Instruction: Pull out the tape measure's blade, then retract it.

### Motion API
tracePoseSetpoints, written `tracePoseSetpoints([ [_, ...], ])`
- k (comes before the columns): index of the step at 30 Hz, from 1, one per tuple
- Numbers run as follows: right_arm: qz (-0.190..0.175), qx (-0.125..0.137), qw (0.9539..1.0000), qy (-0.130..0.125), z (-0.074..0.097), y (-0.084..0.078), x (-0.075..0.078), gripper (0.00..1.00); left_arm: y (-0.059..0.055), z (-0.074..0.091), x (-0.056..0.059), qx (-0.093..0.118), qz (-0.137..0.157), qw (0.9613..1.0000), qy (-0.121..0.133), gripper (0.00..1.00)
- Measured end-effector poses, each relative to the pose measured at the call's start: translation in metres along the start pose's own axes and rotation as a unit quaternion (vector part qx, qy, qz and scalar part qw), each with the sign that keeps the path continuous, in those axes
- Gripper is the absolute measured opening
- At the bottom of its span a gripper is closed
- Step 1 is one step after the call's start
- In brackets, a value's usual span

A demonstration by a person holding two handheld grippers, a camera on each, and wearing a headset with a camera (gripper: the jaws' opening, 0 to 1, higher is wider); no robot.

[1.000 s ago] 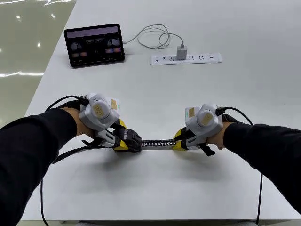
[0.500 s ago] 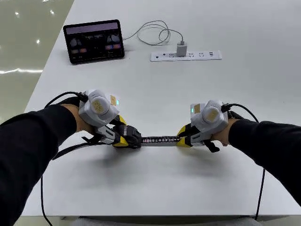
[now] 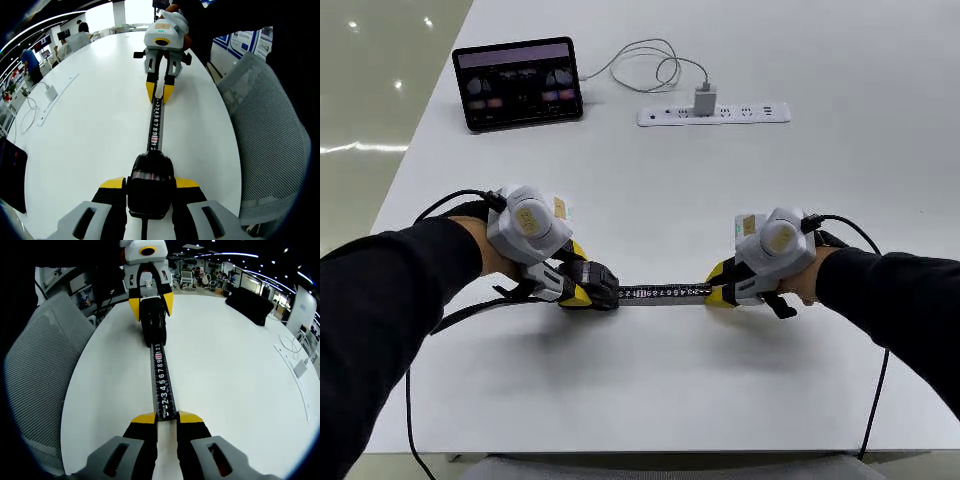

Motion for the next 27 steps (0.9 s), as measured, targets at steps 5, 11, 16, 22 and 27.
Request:
tracePoseSetpoints([
  [5, -0.002, -0.001, 1.0, -0.002, 0.004, -0.004, 0.001, 0.08, 0.0, 0.0, 0.0, 0.001, 0.001, 1.0, 0.001, 0.31],
  [11, -0.006, -0.002, 1.0, -0.005, 0.009, -0.004, 0.0, 0.08, 0.0, 0.0, 0.001, 0.001, 0.002, 1.0, 0.001, 0.31],
  [16, -0.005, -0.004, 1.0, -0.004, 0.012, -0.006, 0.0, 0.08, 0.001, 0.0, 0.001, 0.001, 0.003, 1.0, 0.001, 0.31],
  [22, -0.007, -0.004, 1.0, -0.006, 0.016, -0.008, 0.0, 0.08, 0.0, 0.0, 0.001, 0.002, 0.006, 1.0, 0.002, 0.31],
  [27, -0.008, -0.005, 0.9999, -0.005, 0.017, -0.01, 0.0, 0.08, 0.001, 0.0, 0.001, 0.002, 0.007, 1.0, 0.002, 0.31],
])
Point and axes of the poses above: the centre of the closed fingertips' face, and the gripper's own axes: z roughly backward along the fingers, x roughly to its right, y roughly out of its top, the point moved 1 cm from there along z, roughly backward along the fingers, and after that the axes turned 7 degrees about x, right-handed, at the moved point
